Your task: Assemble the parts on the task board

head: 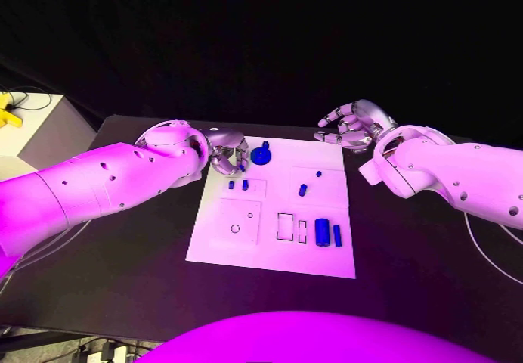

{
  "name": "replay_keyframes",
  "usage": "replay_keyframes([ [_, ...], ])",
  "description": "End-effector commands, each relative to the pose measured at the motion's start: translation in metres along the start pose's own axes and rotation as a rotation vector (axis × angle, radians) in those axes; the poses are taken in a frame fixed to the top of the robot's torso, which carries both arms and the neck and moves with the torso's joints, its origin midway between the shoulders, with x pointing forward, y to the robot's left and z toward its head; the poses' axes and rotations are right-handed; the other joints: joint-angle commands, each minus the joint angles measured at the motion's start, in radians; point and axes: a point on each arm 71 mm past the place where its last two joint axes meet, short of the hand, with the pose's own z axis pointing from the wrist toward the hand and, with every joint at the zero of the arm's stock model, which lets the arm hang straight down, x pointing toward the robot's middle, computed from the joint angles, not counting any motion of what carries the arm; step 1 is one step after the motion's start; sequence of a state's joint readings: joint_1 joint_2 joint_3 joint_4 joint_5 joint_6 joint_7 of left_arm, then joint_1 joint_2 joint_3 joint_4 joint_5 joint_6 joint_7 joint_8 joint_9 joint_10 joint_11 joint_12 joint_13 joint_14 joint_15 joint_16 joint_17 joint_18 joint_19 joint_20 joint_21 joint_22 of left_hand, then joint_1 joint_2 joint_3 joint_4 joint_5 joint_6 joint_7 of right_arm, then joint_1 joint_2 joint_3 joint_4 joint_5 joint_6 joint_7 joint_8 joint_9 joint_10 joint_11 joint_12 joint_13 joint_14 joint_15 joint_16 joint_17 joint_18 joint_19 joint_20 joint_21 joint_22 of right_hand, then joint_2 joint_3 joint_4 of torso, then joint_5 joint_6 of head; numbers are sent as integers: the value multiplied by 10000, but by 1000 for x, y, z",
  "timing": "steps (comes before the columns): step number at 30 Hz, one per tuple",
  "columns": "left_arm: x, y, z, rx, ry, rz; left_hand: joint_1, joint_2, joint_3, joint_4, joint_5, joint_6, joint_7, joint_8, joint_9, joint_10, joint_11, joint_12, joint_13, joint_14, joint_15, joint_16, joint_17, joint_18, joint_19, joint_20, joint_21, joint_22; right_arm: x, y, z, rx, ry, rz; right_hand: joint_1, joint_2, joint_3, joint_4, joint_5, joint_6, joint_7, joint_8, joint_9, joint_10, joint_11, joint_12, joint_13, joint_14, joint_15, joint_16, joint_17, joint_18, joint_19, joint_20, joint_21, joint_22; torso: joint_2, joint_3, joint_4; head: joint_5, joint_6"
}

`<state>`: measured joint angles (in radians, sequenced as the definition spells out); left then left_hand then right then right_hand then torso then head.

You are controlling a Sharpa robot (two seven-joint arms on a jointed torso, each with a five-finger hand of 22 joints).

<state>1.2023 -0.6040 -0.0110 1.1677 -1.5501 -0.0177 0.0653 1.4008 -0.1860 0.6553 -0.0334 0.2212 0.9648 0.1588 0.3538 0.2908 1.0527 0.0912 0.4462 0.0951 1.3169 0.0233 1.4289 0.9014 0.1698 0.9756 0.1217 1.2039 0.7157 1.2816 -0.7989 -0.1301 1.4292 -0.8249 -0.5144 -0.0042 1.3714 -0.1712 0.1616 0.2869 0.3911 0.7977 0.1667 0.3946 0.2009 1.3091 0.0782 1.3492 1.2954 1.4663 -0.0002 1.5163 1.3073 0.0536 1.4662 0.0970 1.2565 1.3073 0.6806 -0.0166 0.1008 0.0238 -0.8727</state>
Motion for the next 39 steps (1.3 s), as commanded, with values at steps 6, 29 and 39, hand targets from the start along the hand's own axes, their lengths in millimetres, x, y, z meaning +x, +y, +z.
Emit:
replay_keyframes([
  [6, 4, -2, 1, 162, 191, -12, -90, 20, -37, -50, 16, 94, -4, -38, 17, 74, 2, -59, 15, 36, -20, -9, -18, 71, 4, 9, 32, -36, 1, 1, 0, -115, 115, -63, 4, 73, 50, -9, 14, -45, -9, -2, -9, -21, 23, -40, 16, 764, 15, -48, 1630, 125, 66, 33, -27, 833, 16, 4, -5, -34, 1],
  [29, 8, -4, 5, 123, 378, 16, -107, 36, -75, -59, -1, 123, -17, -60, 28, 141, -12, -81, 43, 18, -26, -22, -41, 70, -9, -4, 27, -42, 2, 1, 0, -120, 135, -59, -20, 54, 113, -12, 17, -41, -14, 4, -17, -21, 16, -45, -11, 761, 7, -65, 1610, 126, 73, 25, -52, 821, 23, -2, 3, -70, 1],
  [39, 11, -2, 5, 33, 573, 39, -121, 27, -104, -69, -8, 112, -23, -87, 27, 129, -10, -106, 57, -29, -26, -48, -122, 103, -135, -12, -48, -205, 2, 1, -1, -122, 134, -56, -20, 54, 113, -12, 17, -41, -14, 4, -17, -21, 16, -45, -11, 761, 7, -65, 1610, 126, 73, 25, -52, 821, 7, -5, 3, -96, 1],
])
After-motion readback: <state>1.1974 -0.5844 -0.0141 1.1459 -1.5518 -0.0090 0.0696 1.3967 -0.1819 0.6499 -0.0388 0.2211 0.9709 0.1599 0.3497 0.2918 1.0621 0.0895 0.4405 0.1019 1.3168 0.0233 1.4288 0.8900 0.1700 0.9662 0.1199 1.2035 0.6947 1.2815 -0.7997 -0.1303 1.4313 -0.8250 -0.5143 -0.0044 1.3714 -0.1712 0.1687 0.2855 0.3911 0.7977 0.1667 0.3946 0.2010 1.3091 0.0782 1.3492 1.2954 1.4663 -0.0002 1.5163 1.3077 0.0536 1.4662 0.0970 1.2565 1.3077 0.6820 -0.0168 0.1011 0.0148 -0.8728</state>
